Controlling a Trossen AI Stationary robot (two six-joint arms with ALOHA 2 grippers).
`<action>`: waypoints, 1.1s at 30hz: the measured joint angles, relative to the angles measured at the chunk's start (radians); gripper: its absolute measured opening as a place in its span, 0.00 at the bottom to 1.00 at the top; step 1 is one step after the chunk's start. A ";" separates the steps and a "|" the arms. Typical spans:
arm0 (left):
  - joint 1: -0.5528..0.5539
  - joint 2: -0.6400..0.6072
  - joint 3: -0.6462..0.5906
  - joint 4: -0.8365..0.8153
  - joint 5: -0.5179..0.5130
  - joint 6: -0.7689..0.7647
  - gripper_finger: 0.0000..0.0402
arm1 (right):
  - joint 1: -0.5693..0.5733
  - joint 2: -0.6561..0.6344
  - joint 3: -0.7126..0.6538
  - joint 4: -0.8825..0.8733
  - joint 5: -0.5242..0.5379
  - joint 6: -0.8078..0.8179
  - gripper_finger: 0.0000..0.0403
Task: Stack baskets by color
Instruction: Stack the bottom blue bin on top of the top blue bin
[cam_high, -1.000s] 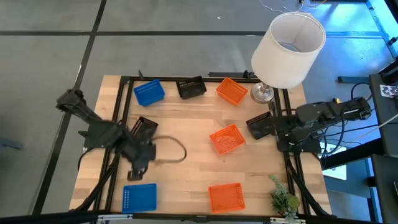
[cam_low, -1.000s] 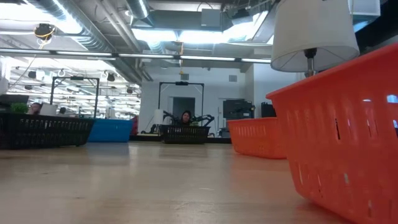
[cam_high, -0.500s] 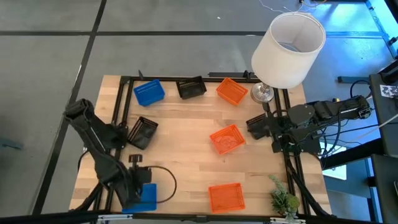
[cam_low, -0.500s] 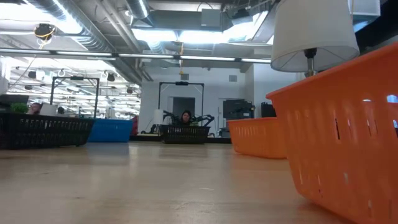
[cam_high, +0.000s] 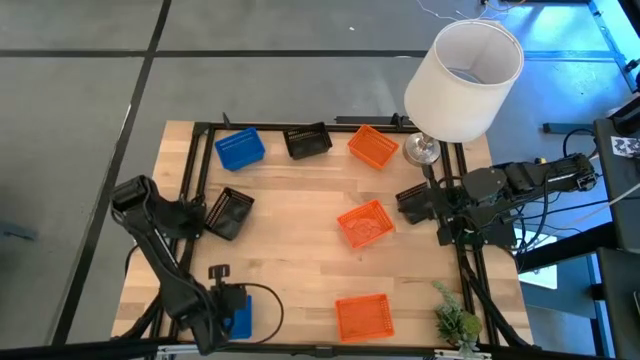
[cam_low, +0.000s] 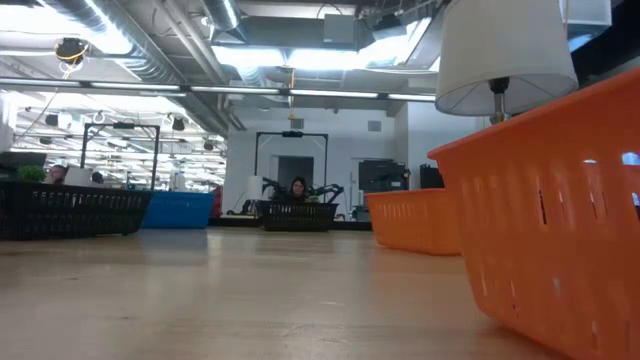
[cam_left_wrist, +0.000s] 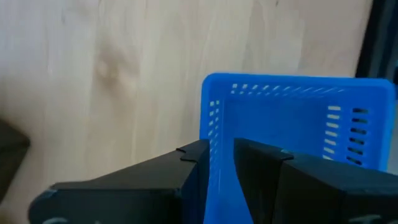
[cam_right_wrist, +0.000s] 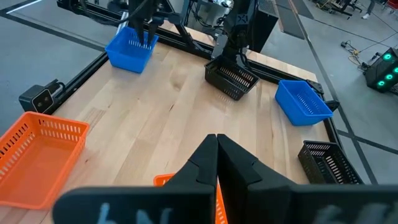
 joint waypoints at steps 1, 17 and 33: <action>-0.003 0.006 -0.007 0.000 0.005 -0.016 0.16 | 0.000 0.000 0.000 0.000 0.000 -0.001 0.02; -0.008 0.010 -0.121 0.099 0.035 -0.113 0.16 | 0.000 -0.001 0.000 0.000 0.001 0.000 0.02; 0.001 0.010 -0.154 0.134 0.038 -0.130 0.16 | 0.000 -0.001 0.000 0.000 0.002 0.000 0.02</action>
